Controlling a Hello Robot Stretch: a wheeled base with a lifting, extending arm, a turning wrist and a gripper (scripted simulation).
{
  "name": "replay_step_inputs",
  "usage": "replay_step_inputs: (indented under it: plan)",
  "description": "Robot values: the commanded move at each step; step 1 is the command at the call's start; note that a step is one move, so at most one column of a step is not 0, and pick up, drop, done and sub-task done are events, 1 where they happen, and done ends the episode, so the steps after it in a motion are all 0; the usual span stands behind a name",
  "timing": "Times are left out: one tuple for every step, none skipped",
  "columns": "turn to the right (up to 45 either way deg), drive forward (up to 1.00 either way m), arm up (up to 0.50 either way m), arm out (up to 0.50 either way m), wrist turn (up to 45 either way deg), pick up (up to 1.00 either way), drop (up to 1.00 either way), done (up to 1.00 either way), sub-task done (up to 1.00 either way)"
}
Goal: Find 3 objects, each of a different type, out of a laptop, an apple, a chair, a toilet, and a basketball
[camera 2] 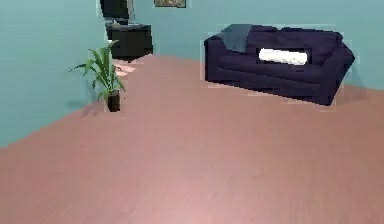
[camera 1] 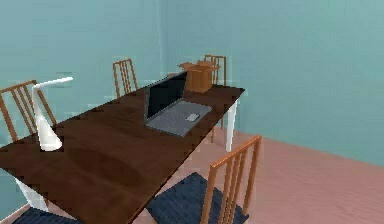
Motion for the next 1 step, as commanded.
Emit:
replay_step_inputs:
  plan:
    - [-45.0, 0.00, 0.00, 0.00, 0.0, 0.00, 0.00, 0.00, 0.00]
